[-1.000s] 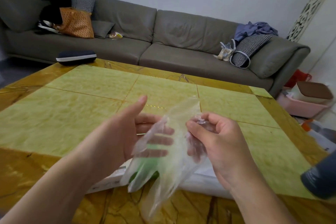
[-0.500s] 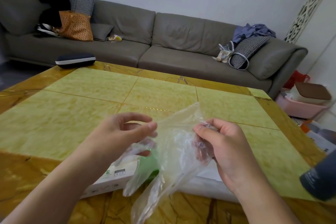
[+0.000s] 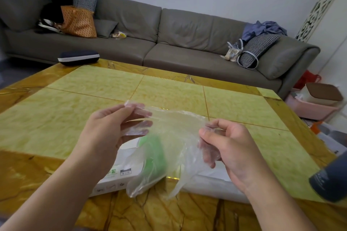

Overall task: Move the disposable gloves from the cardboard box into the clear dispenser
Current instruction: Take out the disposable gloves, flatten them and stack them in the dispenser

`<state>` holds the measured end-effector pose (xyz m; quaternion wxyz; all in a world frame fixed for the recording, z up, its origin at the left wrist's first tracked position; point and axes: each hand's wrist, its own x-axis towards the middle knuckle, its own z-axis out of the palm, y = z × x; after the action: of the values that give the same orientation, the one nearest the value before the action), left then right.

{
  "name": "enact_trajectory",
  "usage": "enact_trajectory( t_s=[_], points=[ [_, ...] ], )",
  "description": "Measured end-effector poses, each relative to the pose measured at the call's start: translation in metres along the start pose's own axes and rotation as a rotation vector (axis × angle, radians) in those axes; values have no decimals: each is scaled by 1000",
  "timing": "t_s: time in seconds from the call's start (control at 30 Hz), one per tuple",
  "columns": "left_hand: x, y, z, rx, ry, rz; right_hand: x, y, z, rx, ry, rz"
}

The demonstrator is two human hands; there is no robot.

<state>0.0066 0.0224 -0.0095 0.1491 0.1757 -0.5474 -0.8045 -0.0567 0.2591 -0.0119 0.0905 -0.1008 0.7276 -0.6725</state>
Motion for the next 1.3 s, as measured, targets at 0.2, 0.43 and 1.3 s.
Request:
enact_trajectory(
  t_s=[0.2, 0.43, 1.3],
  points=[
    [1, -1, 0, -37, -35, -11, -5, -7, -4, -161, -94, 30],
    [2, -7, 7, -18, -116, -44, -2, 1, -4, -86, 51, -38],
    [-30, -38, 42, 384, -533, -45, 8, 7, -39, 49, 444, -53]
  ],
)
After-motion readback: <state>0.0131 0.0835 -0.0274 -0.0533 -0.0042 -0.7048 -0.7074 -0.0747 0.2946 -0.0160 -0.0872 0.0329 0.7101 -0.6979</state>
